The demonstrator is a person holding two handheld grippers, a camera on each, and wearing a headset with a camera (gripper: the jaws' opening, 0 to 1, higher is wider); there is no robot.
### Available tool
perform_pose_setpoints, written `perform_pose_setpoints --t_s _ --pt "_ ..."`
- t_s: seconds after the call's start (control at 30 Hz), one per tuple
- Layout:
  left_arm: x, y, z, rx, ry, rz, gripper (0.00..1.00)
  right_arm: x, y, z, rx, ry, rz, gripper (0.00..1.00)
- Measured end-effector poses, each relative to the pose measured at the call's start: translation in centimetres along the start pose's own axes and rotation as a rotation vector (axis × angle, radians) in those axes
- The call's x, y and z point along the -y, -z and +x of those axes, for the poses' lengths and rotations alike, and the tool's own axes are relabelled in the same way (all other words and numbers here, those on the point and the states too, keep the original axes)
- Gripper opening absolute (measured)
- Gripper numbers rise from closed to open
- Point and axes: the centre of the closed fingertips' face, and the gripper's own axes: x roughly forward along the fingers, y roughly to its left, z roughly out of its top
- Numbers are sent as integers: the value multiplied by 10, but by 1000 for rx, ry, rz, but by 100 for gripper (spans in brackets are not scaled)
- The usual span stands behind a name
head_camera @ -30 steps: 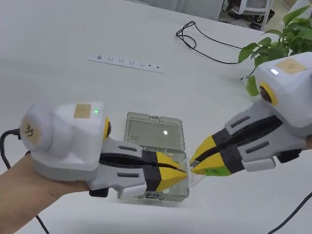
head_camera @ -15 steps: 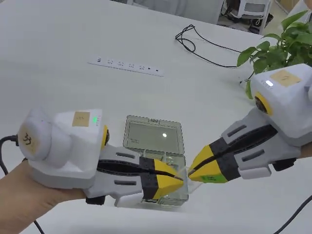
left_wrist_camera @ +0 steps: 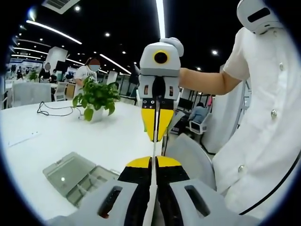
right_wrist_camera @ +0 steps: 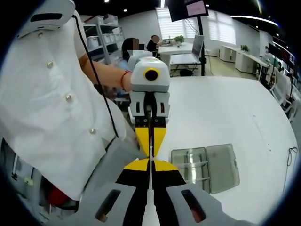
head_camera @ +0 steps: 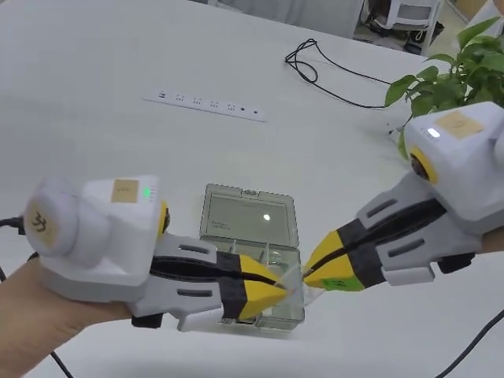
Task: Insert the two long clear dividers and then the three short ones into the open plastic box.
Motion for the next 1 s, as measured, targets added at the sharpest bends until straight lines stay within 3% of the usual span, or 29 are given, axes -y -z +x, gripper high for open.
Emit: perform_pose_setpoints --t_s 0.4,0.9,1.0 --pt "-15 15 -15 -32 -80 -33 10 21 17 -7 -63 79 17 2" --pt "-40 37 -42 -57 -211 -77 41 56 47 5 -173 148 5 2" --pt "-45 41 -47 -59 -234 -83 49 65 58 11 -220 164 -19 2"
